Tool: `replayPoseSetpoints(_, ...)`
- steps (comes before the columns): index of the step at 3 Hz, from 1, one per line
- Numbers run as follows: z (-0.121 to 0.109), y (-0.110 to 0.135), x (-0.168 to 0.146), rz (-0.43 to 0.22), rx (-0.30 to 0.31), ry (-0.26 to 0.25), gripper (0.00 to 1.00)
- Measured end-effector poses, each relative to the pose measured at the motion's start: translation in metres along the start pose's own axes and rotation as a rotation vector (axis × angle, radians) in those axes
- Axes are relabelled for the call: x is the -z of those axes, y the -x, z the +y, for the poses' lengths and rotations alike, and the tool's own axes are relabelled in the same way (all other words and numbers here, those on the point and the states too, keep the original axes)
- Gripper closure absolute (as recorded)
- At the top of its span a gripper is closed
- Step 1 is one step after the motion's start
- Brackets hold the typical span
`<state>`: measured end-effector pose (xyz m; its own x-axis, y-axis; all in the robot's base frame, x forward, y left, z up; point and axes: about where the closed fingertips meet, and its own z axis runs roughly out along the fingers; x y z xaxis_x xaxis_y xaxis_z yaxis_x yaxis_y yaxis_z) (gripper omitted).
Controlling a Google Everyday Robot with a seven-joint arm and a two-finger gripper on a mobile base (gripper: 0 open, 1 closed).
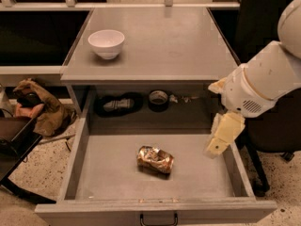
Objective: Pick orange can from top drawer and place on counter
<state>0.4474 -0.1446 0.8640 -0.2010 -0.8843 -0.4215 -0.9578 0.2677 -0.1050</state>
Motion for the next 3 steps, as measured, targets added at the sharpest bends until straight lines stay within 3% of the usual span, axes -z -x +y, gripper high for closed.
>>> replayPoseSetpoints(1, 0.0116, 0.0236, -0.0205, -0.047, 0.049, 0.069, 0.00)
replayPoseSetpoints(3, 0.0174, 0.0210, -0.0299, -0.044, 0.046, 0.092, 0.00)
